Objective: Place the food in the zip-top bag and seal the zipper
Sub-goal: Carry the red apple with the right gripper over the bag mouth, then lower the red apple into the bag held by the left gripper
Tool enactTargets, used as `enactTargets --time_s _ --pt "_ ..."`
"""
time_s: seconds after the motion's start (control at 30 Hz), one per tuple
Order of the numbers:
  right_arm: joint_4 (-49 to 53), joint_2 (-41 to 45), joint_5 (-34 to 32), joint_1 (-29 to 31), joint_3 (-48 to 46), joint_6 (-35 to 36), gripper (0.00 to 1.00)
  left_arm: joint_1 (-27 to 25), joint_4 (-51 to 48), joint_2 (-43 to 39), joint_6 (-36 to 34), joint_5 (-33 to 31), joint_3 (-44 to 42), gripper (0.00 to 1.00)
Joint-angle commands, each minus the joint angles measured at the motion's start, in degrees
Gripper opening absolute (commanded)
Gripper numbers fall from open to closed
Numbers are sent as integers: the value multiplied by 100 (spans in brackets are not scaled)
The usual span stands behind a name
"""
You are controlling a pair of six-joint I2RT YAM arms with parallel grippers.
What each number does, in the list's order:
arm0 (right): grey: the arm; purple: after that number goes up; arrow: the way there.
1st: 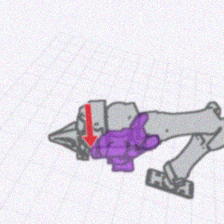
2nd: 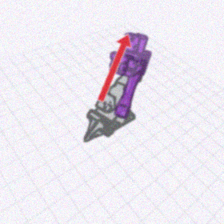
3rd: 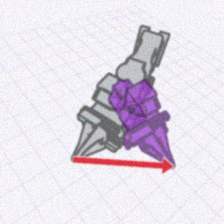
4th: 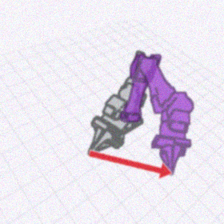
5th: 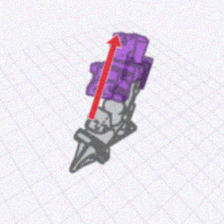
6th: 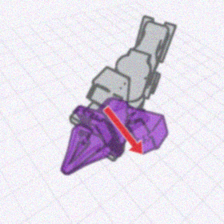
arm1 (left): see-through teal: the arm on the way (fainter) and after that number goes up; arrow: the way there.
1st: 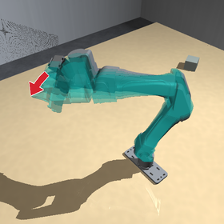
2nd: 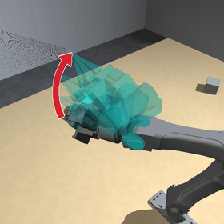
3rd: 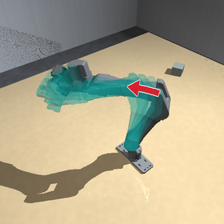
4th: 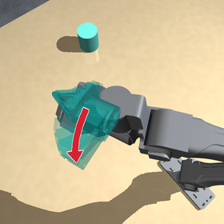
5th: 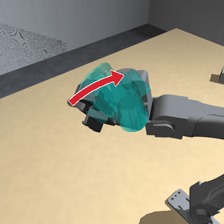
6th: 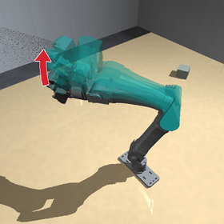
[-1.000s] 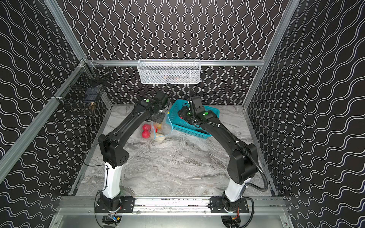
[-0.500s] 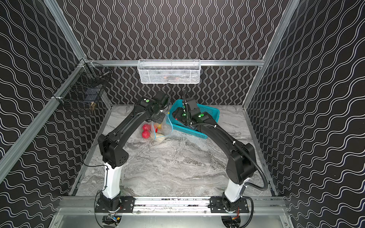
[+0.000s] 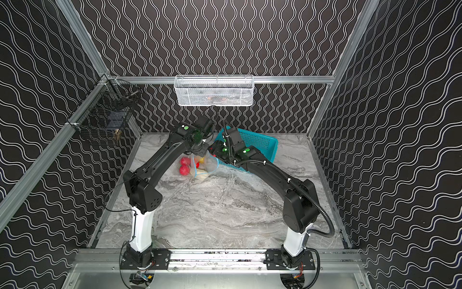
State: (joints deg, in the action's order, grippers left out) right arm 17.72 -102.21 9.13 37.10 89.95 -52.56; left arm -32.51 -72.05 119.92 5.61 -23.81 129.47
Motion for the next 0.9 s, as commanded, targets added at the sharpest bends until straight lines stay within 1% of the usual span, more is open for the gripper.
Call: enactTargets --time_s 0.0,0.17,0.33,0.43,0.6,0.77,0.87 --pt "-281 -9 123 58 -60 -147 51 15 15 -117 -130 -112 73 0" --pt "-305 -22 169 168 -83 -202 51 24 17 -136 -155 -148 86 0" --pt "-360 -113 194 322 -77 -270 51 25 -46 -160 -159 73 188 0" --pt "-349 -231 204 427 18 -277 52 23 -47 -139 -154 -2 203 0" --pt "-489 -447 342 447 106 -343 52 21 -94 -166 -169 145 324 0" --pt "-458 -615 396 433 328 -267 53 21 -107 -187 -183 36 354 0" --pt "-367 -881 397 429 543 -164 55 25 -94 -197 -187 46 345 0"
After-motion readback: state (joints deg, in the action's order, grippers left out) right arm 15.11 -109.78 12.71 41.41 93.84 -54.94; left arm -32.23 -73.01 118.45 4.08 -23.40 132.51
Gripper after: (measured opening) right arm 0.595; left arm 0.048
